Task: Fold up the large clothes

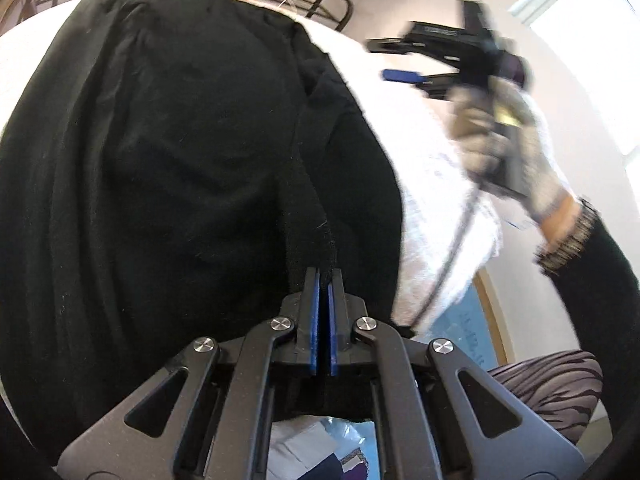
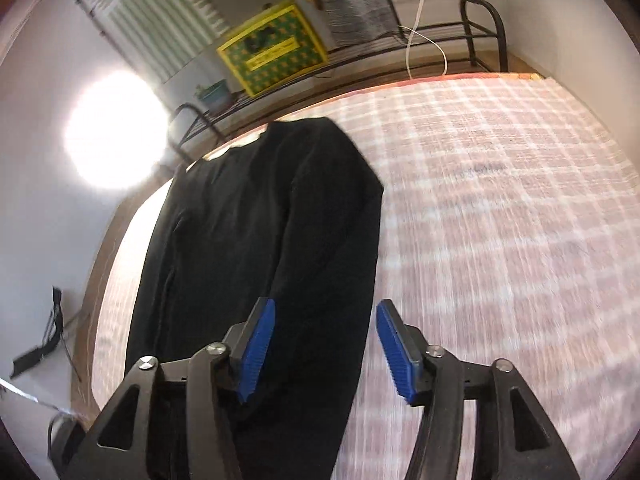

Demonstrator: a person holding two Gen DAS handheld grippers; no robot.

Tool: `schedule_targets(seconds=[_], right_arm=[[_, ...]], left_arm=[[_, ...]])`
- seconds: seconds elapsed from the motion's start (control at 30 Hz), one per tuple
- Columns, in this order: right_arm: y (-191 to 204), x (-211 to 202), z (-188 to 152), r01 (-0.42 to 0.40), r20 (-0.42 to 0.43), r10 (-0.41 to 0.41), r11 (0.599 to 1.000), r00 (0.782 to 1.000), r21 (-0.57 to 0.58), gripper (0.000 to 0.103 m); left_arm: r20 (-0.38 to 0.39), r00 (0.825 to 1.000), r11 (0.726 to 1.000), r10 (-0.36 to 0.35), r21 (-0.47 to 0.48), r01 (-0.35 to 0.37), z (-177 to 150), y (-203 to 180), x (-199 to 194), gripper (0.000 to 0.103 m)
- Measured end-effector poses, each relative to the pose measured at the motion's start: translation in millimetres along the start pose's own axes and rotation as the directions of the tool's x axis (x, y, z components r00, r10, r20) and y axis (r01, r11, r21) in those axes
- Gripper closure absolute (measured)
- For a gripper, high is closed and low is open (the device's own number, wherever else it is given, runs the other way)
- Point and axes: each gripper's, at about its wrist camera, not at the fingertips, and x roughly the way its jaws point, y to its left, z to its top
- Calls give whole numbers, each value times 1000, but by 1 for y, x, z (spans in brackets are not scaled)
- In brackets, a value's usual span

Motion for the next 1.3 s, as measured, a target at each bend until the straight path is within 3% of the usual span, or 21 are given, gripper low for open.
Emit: schedule_targets(seconds=[0.03,0.17,0.37,0.47,0.53,0.93,1.1,1.3], right_arm=[[-3,12,10,-6,1,6,1000,1000,14,36],[-18,39,33,-6,14,5,997,1000,80,35],[-28,81,55,48,-29,-44,990,999,131,53],[-24,96,59,79,-39,-74,990,996,119,76],[-19,100,61,90,-33,-87,991,996,103,100],[60,55,85,187,80,-183,981,980,-45,102],[116,73,99,215,90,-202,961,975,-175,102],[165,126,102,256,37,-258,913,965,-318,101]], left_arm=[[1,1000,1000,-13,-4,13,0,0,-1,102],[-5,999,998,-48,-51,47,3,1,0,102],[-6,994,993,-108,-54,108,1,-7,-4,102],[-13,994,994,-107,-9,107,-1,-16,-5,102],[-20,995,995,-98,-14,97,-2,-15,-3,102],[-19,990,988,-140,-71,138,-5,-10,0,103],[7,991,983,-134,-124,134,-6,5,-7,103],[18,993,978,-118,-171,119,-10,24,-12,103]])
